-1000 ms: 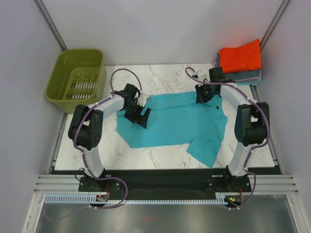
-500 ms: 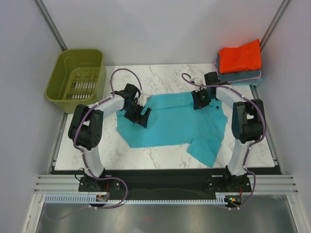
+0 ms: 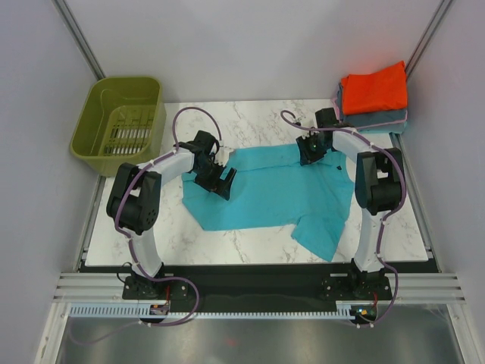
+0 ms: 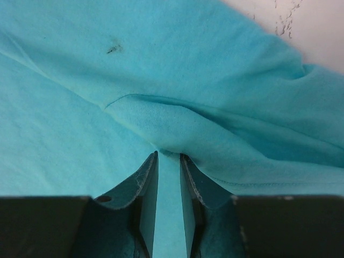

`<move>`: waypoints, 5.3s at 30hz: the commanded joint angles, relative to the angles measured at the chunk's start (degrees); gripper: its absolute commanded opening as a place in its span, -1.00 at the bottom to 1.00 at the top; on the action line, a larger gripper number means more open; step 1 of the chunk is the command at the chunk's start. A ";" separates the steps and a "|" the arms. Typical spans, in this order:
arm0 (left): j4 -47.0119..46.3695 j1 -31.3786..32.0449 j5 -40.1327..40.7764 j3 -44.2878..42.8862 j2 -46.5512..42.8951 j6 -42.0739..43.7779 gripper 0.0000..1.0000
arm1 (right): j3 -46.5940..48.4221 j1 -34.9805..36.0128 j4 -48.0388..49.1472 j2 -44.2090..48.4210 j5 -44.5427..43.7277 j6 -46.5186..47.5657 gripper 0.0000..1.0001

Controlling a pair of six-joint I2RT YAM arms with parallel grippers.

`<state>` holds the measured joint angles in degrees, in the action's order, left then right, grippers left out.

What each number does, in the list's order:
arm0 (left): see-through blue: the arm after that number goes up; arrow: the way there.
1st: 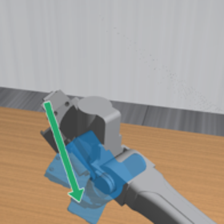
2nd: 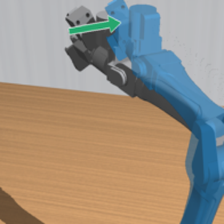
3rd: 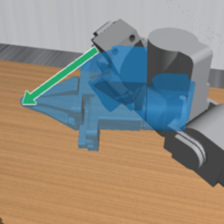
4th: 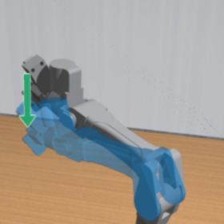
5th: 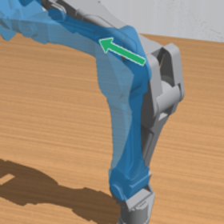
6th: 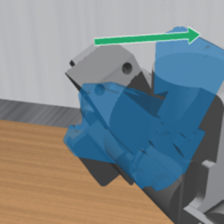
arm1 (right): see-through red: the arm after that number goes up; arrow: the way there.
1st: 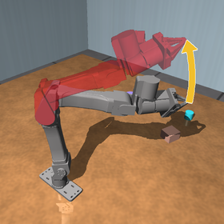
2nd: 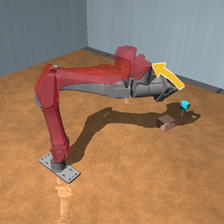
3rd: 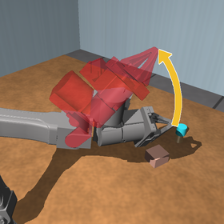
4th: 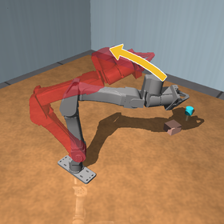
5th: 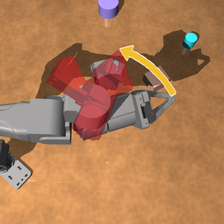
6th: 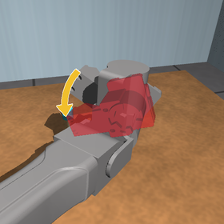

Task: Fold and stack the t-shirts
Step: Fold the tshirt

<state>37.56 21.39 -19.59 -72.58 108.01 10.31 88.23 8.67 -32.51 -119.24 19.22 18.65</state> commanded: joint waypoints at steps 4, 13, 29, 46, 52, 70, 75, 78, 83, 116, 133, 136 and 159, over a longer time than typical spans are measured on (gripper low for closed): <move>-1.26 0.41 -0.53 -0.55 1.59 -1.16 0.91 | 1.51 -0.14 0.70 -0.64 -1.03 1.12 -0.39; -1.00 0.41 -0.80 -0.64 1.68 -1.34 0.91 | 0.10 -0.14 2.36 -1.08 -3.14 0.86 -0.37; -1.09 0.50 -0.36 -0.64 1.24 -1.34 0.91 | 0.98 -0.14 0.79 0.23 -3.14 0.86 -0.89; -1.79 0.85 -1.50 -0.64 0.28 -1.78 0.91 | -6.66 1.62 -6.95 12.72 1.43 -3.01 -0.88; -1.97 0.85 -1.50 -0.20 -0.43 -1.78 0.91 | -10.87 4.07 -7.39 15.00 2.57 -3.80 -0.88; 1.11 -2.57 -3.34 -8.27 -3.60 -0.20 0.99 | 4.66 -4.18 -3.88 7.72 -0.68 -5.82 -0.14; 3.04 -5.47 -2.47 -13.81 3.07 -1.08 0.99 | 12.56 -7.35 -3.52 -3.44 0.64 -5.91 -0.16; 3.04 -8.20 -2.29 -16.97 7.56 -1.16 0.99 | 15.92 -8.14 -3.26 -8.19 1.96 -6.08 -0.20; 3.39 -11.98 0.16 -21.11 14.32 0.24 0.99 | 18.65 -9.27 -2.91 -13.72 1.52 -6.17 -0.20; 9.89 -9.35 1.60 -37.51 6.29 -2.39 0.99 | 15.52 -12.71 -0.53 2.24 -0.95 -6.61 -0.14; 7.70 -7.15 -10.72 -14.44 6.42 -4.59 0.96 | -4.47 -26.07 -8.35 8.33 35.79 -6.54 -0.13; 7.70 -7.06 -10.91 -14.79 8.01 -4.50 0.96 | -4.11 -26.51 -10.73 6.13 37.29 -3.73 -0.14; 8.32 -5.48 -5.98 -13.38 13.02 -1.96 0.99 | -3.50 -27.12 -7.40 -4.07 39.31 6.31 -0.09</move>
<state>46.26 14.66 -27.86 -86.50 118.26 7.14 82.76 -18.28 -43.09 -122.02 55.46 23.42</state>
